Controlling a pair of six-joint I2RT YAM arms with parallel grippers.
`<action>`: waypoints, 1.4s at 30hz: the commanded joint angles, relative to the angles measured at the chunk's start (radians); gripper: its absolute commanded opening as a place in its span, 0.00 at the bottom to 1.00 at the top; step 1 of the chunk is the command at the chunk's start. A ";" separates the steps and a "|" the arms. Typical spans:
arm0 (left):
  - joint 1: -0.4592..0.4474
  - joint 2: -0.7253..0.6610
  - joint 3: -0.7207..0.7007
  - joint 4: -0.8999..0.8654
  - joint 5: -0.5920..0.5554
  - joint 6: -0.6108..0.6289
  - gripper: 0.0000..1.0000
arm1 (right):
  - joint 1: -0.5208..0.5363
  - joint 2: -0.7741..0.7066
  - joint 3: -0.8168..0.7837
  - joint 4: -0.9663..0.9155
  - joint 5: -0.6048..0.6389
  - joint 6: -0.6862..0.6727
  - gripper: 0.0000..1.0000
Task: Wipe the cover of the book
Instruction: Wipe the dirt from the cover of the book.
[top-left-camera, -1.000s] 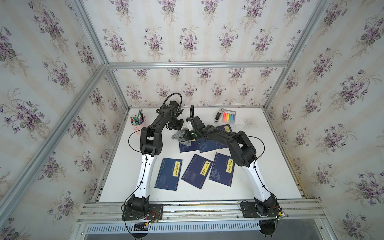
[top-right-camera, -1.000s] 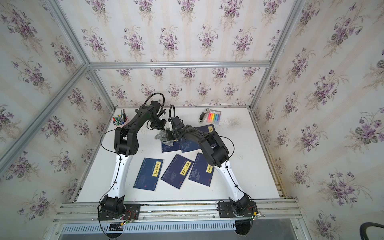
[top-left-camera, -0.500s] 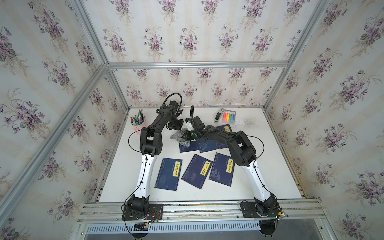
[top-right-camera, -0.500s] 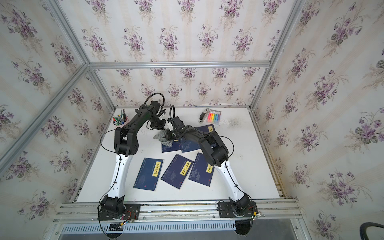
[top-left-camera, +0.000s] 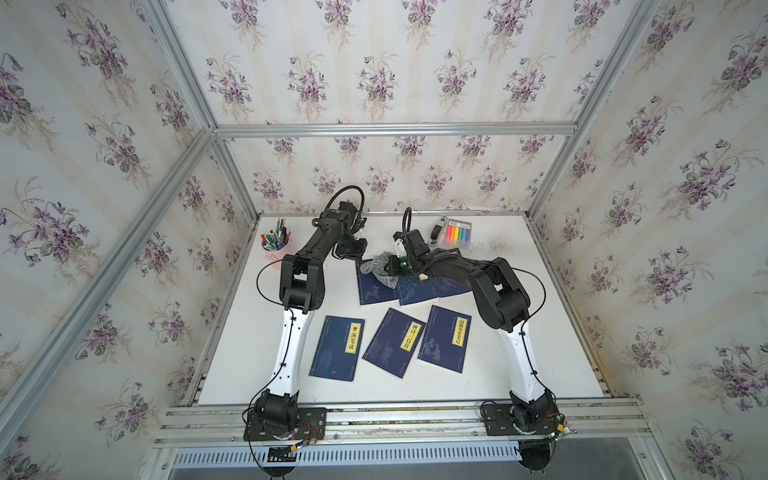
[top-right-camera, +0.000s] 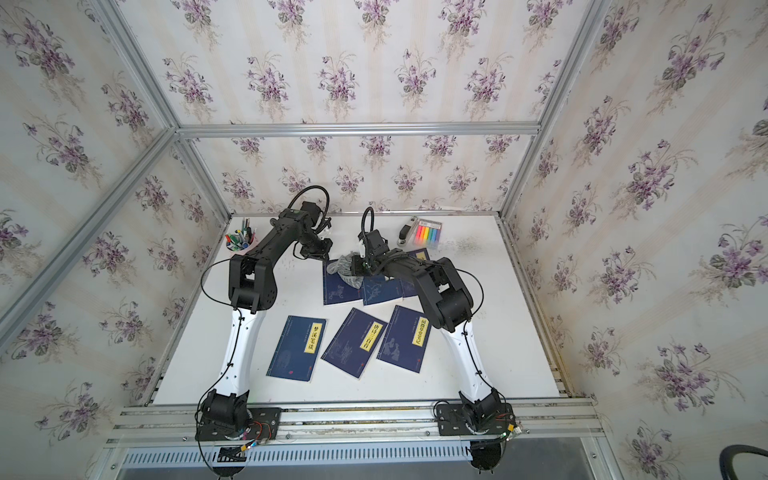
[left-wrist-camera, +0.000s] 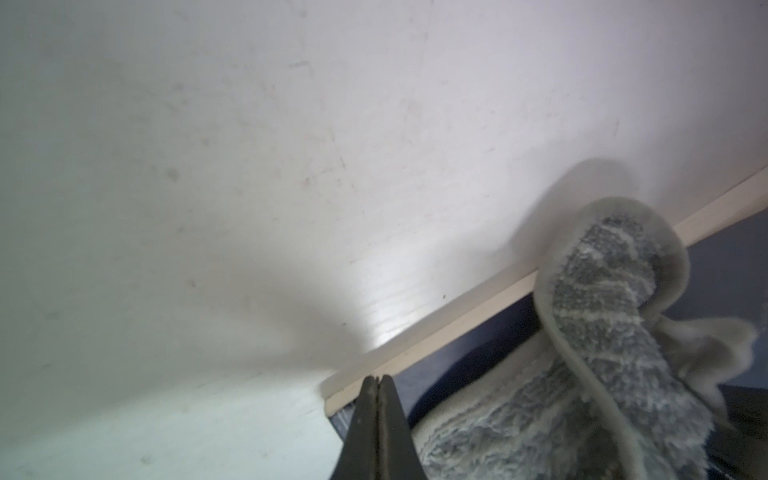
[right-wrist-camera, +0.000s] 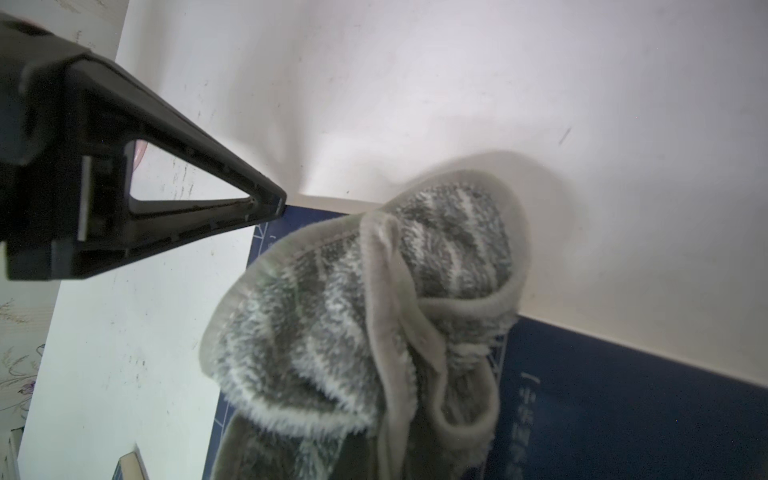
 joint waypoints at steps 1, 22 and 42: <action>-0.008 0.050 -0.021 -0.123 -0.010 0.014 0.00 | 0.002 0.024 0.014 -0.123 0.049 -0.009 0.00; -0.008 0.051 -0.019 -0.123 0.011 0.022 0.00 | 0.112 0.188 0.252 -0.197 -0.107 -0.058 0.00; 0.005 -0.033 -0.127 -0.038 0.064 0.023 0.00 | 0.102 0.239 0.285 -0.198 -0.091 -0.031 0.00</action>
